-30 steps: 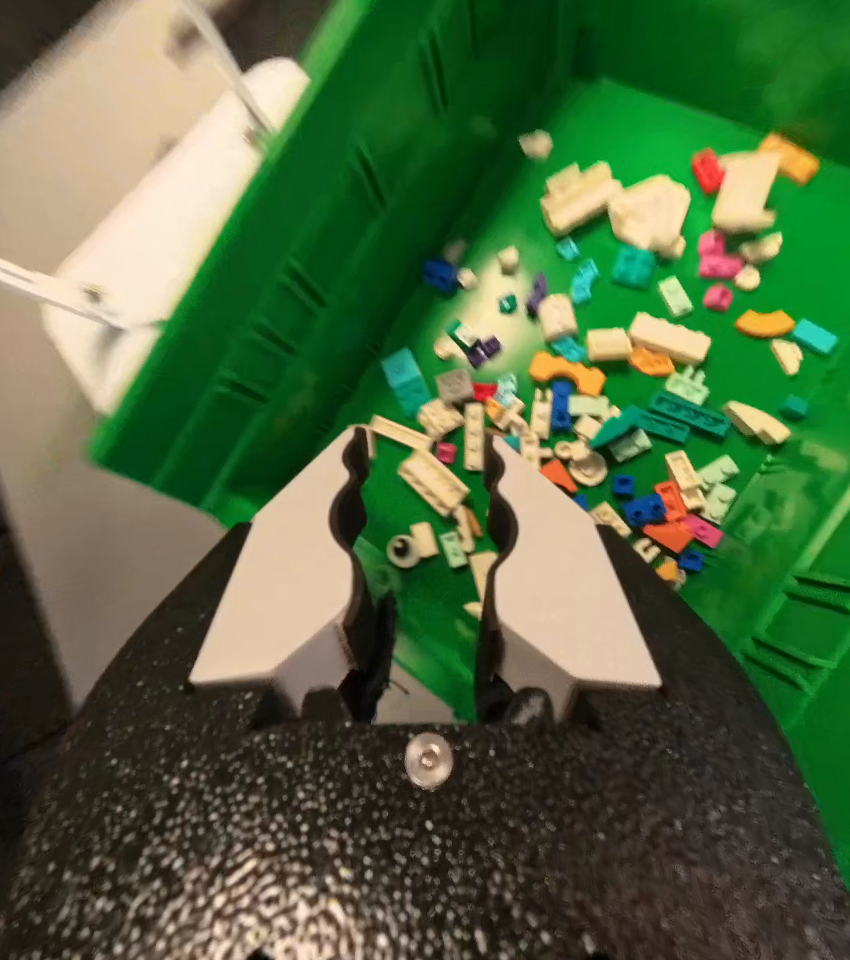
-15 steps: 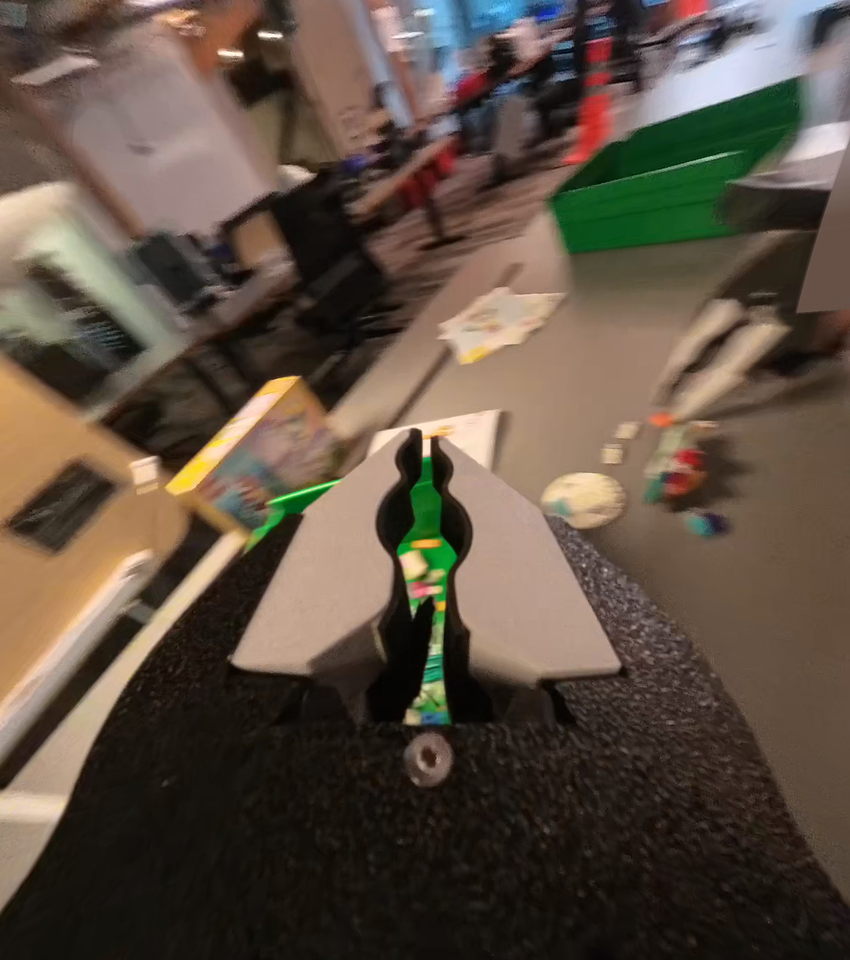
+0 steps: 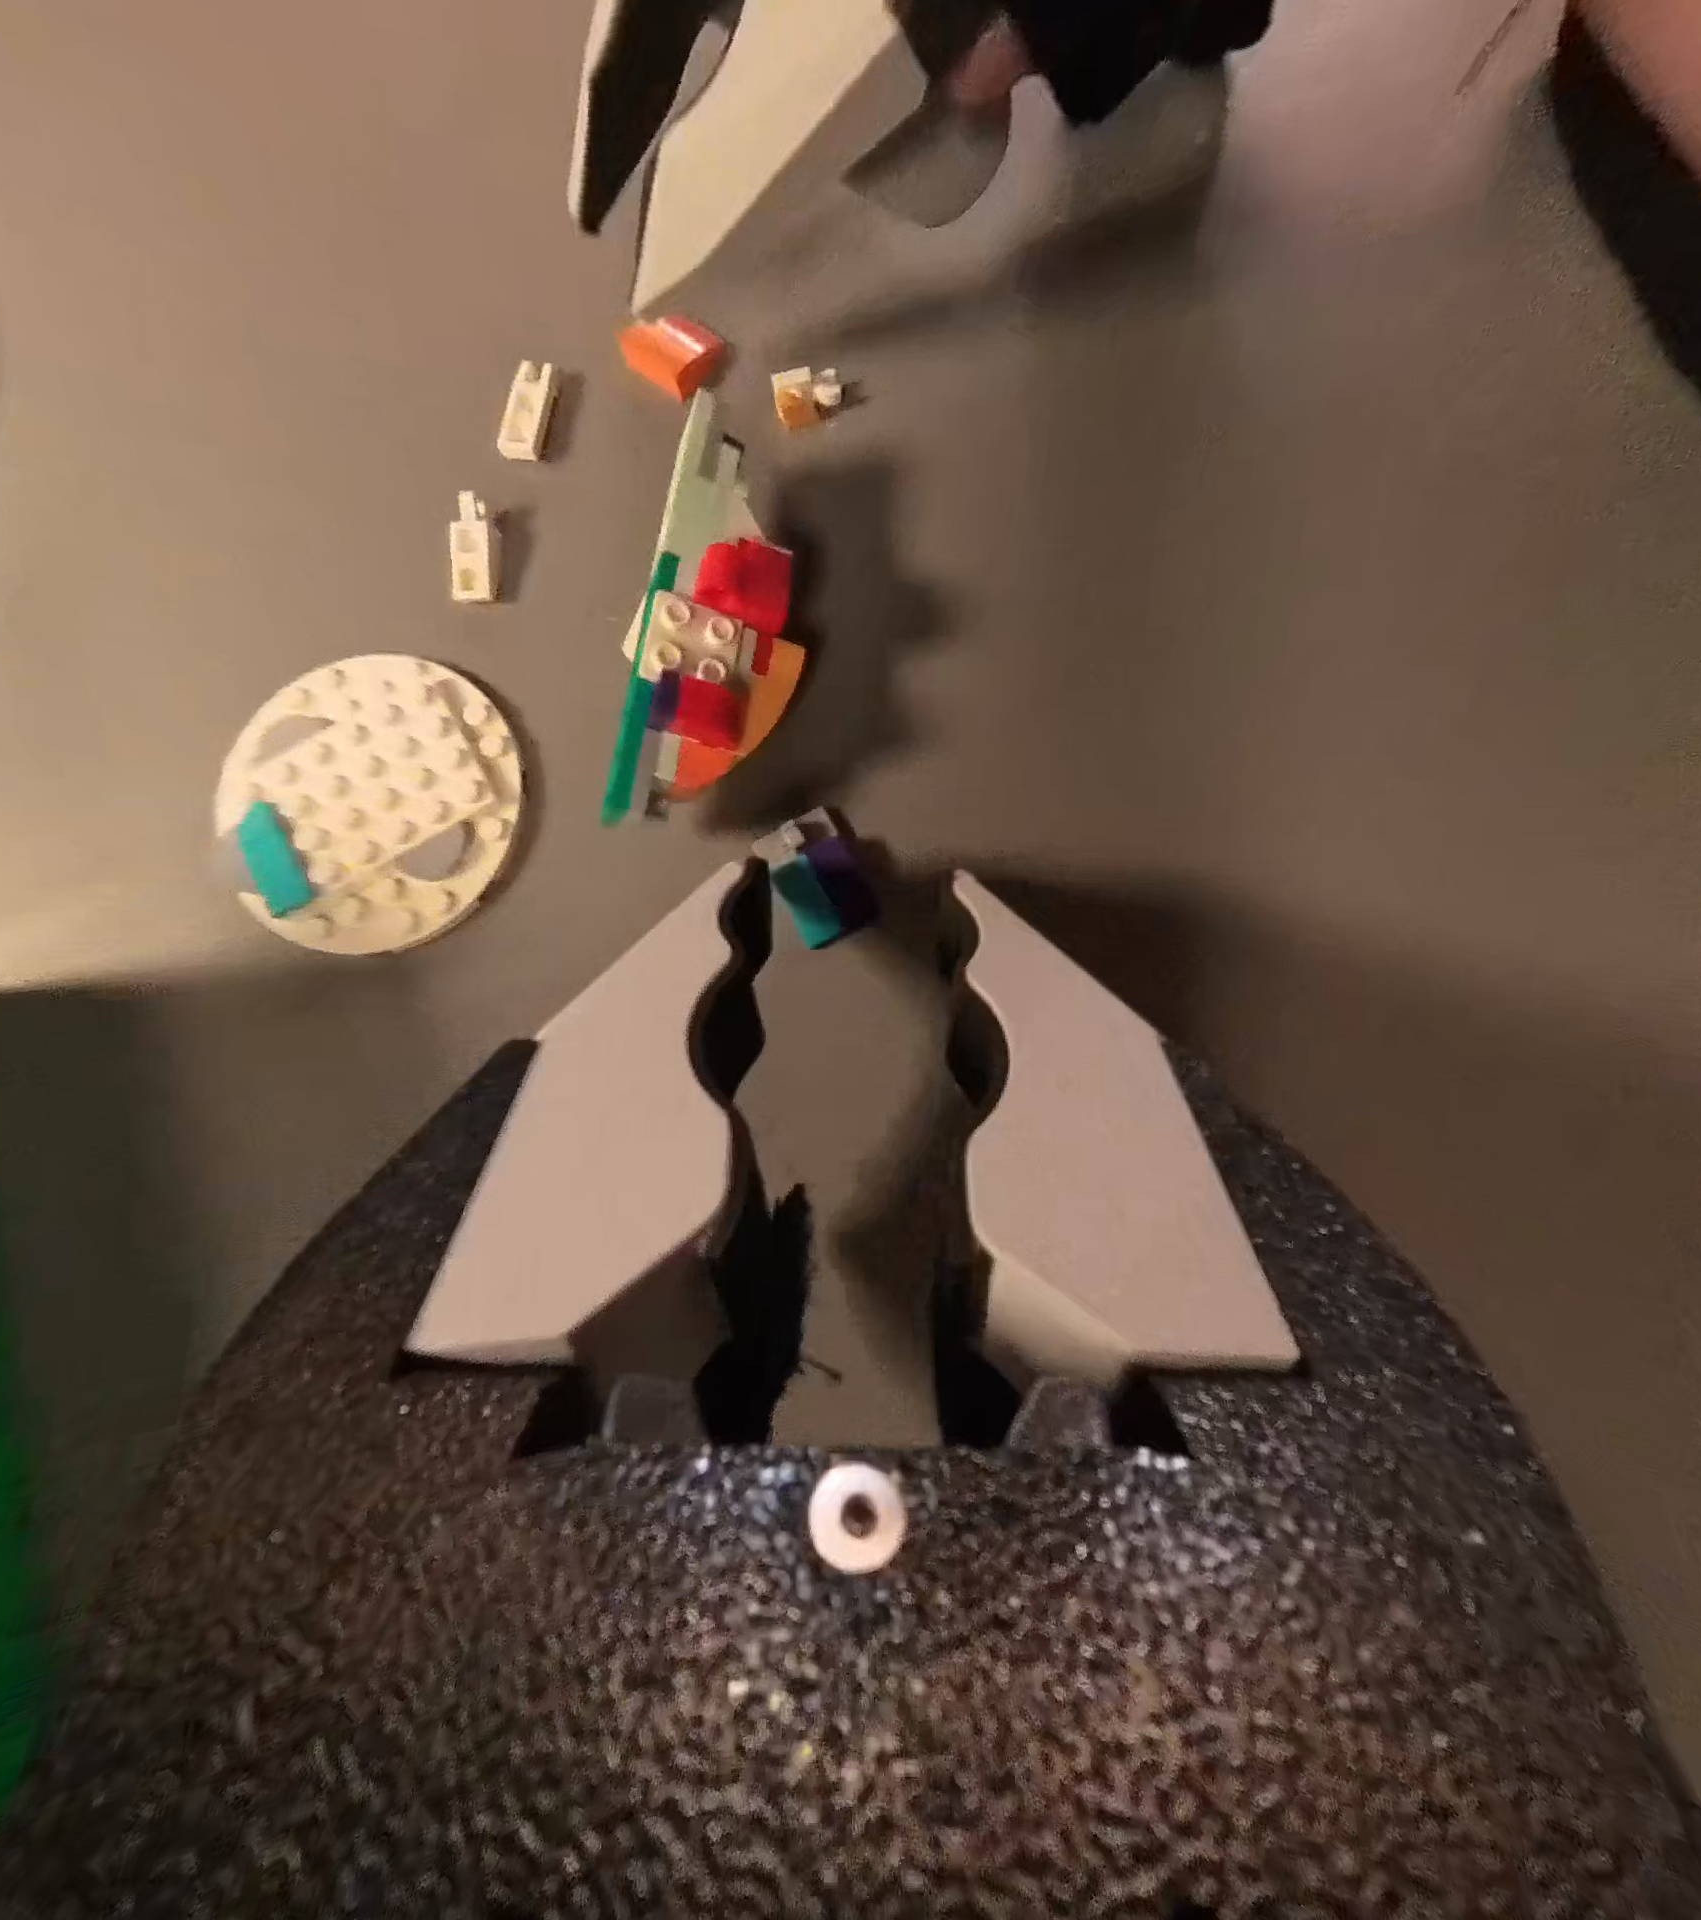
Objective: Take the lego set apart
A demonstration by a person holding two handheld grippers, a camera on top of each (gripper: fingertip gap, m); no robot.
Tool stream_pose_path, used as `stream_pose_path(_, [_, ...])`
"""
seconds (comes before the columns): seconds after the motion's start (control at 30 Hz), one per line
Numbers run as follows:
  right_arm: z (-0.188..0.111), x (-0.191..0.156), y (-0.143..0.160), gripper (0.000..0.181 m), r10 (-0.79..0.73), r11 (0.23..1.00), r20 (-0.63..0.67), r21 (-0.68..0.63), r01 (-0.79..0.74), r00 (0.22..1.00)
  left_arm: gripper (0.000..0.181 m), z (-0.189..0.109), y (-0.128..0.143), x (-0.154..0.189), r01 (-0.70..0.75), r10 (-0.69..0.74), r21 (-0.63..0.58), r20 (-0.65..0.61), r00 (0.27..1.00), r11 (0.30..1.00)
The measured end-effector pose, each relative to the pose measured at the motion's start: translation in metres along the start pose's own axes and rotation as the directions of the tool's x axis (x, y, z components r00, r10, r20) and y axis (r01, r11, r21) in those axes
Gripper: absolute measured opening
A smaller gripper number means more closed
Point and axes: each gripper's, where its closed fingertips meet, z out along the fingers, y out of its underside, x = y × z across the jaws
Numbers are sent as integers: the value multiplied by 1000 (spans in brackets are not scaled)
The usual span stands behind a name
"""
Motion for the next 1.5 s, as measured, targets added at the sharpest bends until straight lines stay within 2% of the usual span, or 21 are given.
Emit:
stream_pose_path(0.03, [0,-2,-3,18,-11,1000,2,14,11,1000,34,2,2,-2,19,-19,-7,2,1000,1000])
stream_pose_path(0.17, [-2,-11,-17,17,-86,993,8,82,85,996,29,4,3,-6,48,-48,5,2,999,999])
stream_pose_path(0.23, [-6,-21,-27,17,-139,981,29,142,133,990,19,5,2,-3,44,-44,14,-16,999,999])
stream_pose_path(0.3, [-10,-37,-38,16,-202,959,69,214,184,977,18,5,2,-4,13,-13,17,0,1000,1000])
stream_pose_path(0.4, [-17,-67,-47,15,-249,937,202,297,183,947,18,4,1,-8,-60,58,33,42,997,998])
stream_pose_path(0.5, [-26,-93,-53,15,-239,933,360,342,111,902,17,-4,-6,-19,-233,205,134,195,959,963])
stream_pose_path(0.57, [-28,-103,-55,13,-209,939,429,341,57,879,17,-18,-15,-25,-369,287,221,332,899,903])
stream_pose_path(0.63, [-24,-105,-59,14,-155,943,445,334,-2,882,17,-32,-22,-21,-488,351,291,414,840,823])
stream_pose_path(0.7, [-18,-110,-62,14,-116,948,462,316,-40,879,16,-44,-27,-20,-583,389,304,509,768,753])
stream_pose_path(0.8, [-7,-121,-54,17,-113,965,466,261,-14,878,16,-55,-33,-21,-720,460,234,633,623,653])
stream_pose_path(0.9, [-4,-133,-51,18,-118,970,507,244,-10,854,16,-51,-32,-16,-811,551,129,672,494,570])
stream_pose_path(1.0, [-4,-135,-51,16,-97,972,530,234,-35,843,16,-45,-28,-12,-855,613,53,675,411,516])
stream_pose_path(1.07, [-5,-133,-53,14,-85,968,532,244,-56,842,16,-43,-29,-9,-857,617,60,668,416,512])
stream_pose_path(1.17, [-4,-133,-52,12,-79,971,533,232,-56,842,16,-44,-31,-6,-840,594,113,657,464,531])
stream_pose_path(1.2, [-4,-134,-51,7,-86,971,535,233,-49,840,16,-44,-31,-6,-824,582,134,646,494,550])
stream_pose_path(1.3, [-3,-133,-50,7,-92,973,528,227,-36,844,15,-43,-30,-6,-765,541,220,591,598,606])
stream_pose_path(1.43, [-2,-134,-45,7,-113,978,514,211,3,850,14,-40,-27,-5,-716,525,278,522,673,641])
stream_pose_path(1.5, [-2,-136,-44,7,-161,973,504,224,51,848,14,-40,-26,-2,-654,496,346,446,745,672])
